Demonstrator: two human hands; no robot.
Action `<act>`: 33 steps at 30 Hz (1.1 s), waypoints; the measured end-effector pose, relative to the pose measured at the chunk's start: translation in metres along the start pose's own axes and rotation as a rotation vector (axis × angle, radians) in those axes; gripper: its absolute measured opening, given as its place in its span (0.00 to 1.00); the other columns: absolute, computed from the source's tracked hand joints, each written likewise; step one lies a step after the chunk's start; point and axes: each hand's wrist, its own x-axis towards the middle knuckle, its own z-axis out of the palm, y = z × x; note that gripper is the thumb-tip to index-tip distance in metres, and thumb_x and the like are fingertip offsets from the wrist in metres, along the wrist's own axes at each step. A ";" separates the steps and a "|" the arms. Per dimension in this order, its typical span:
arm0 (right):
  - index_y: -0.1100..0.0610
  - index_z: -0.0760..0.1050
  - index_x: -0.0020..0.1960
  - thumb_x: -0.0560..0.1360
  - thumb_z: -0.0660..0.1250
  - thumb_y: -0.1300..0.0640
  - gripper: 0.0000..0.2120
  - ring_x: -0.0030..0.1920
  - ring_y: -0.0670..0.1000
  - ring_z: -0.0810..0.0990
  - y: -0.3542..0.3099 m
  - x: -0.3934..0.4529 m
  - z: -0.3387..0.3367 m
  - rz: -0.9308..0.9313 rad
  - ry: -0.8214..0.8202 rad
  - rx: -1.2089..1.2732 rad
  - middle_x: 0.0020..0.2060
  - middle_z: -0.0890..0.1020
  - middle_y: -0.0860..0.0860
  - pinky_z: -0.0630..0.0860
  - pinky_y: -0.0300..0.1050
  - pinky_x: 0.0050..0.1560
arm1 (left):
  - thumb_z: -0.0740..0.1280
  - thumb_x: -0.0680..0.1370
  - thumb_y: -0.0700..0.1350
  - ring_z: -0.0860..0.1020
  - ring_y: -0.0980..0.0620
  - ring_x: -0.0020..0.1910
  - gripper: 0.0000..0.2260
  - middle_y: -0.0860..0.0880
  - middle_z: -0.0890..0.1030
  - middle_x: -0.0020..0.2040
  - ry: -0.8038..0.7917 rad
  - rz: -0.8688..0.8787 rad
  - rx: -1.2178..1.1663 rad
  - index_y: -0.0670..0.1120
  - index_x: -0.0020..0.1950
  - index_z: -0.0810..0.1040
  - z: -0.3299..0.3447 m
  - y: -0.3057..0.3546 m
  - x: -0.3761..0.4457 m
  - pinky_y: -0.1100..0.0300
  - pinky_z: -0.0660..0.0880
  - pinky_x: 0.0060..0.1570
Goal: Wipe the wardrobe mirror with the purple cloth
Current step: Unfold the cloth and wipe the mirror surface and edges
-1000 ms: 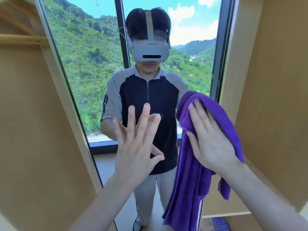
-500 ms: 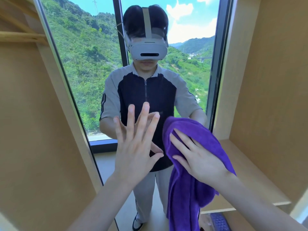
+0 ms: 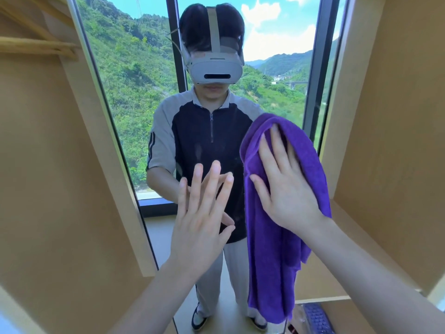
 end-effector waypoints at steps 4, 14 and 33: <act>0.58 0.52 0.82 0.83 0.56 0.55 0.29 0.82 0.54 0.46 0.001 -0.023 0.014 -0.251 -0.096 -0.137 0.81 0.47 0.55 0.46 0.51 0.81 | 0.80 0.69 0.51 0.49 0.38 0.84 0.51 0.43 0.50 0.85 -0.045 0.020 0.018 0.47 0.85 0.55 -0.003 -0.003 -0.010 0.36 0.55 0.79; 0.54 0.41 0.83 0.83 0.55 0.53 0.34 0.82 0.50 0.49 0.019 -0.044 0.001 -0.171 -0.181 -0.112 0.82 0.49 0.50 0.41 0.43 0.80 | 0.83 0.61 0.59 0.47 0.36 0.83 0.56 0.42 0.48 0.85 0.005 -0.050 0.076 0.50 0.83 0.60 -0.022 -0.032 0.001 0.29 0.49 0.77; 0.60 0.46 0.82 0.63 0.75 0.68 0.56 0.80 0.50 0.53 -0.009 -0.044 0.014 -0.396 -0.379 -0.170 0.81 0.37 0.49 0.49 0.48 0.78 | 0.82 0.59 0.66 0.52 0.40 0.83 0.57 0.45 0.48 0.85 0.045 -0.160 -0.001 0.49 0.82 0.64 -0.036 -0.070 0.010 0.29 0.69 0.62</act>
